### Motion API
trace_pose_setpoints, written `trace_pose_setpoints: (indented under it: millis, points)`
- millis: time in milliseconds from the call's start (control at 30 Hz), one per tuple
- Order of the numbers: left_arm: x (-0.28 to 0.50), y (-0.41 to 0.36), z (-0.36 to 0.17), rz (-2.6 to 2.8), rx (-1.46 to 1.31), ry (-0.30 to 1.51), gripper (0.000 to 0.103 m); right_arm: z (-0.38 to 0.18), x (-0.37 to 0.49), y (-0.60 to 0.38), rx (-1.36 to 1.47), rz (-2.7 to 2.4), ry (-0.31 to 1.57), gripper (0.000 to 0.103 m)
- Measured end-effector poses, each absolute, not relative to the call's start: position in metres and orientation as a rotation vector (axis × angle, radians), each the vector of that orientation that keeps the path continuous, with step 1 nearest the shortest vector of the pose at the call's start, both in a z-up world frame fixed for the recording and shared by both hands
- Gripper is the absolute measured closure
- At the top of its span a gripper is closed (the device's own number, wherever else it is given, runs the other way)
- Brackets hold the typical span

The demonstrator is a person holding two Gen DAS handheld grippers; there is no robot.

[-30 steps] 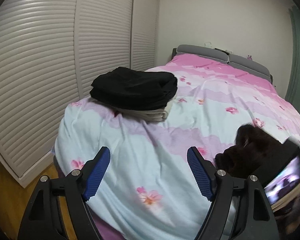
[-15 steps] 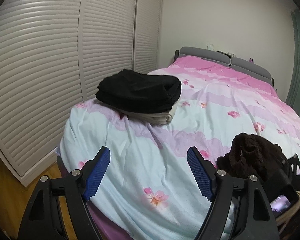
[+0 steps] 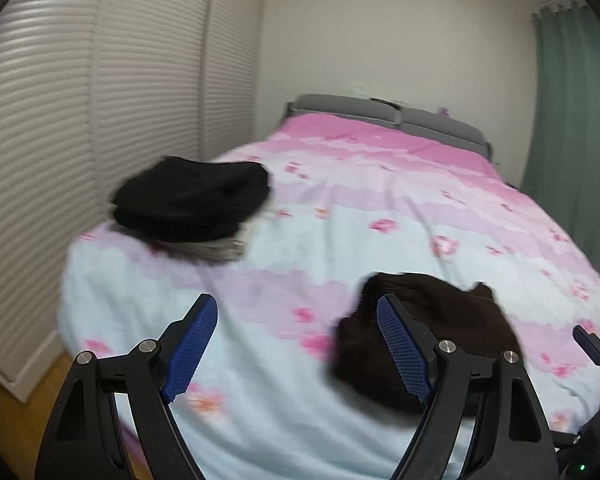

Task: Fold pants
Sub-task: 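Lay the folded pant end down with the right tool while the left tool presses the bundle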

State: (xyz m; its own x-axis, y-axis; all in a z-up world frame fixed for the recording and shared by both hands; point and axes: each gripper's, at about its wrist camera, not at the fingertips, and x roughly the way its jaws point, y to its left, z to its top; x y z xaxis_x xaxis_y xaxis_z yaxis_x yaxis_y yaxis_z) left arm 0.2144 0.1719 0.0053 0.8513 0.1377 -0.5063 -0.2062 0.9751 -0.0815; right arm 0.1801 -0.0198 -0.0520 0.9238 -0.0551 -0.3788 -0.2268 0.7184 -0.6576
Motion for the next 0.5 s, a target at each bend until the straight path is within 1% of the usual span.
trace_pose_setpoints:
  millis: [100,167,333,500]
  points:
    - [0.232,0.145,-0.006,0.126,-0.141,0.559,0.023,-0.050,0.190,-0.049,-0.711,0.063,0.406,0.027]
    - [0.240,0.128,-0.013,0.100,-0.132,0.567,0.026,-0.053,0.197,-0.067,-0.675,0.062,0.439,0.035]
    - [0.261,0.099,-0.032,0.087,-0.122,0.604,0.029,-0.053,0.225,-0.109,-0.514,0.140,0.533,0.037]
    - [0.290,0.097,-0.057,0.090,-0.205,0.667,0.035,-0.045,0.268,-0.134,-0.510,0.173,0.560,0.037]
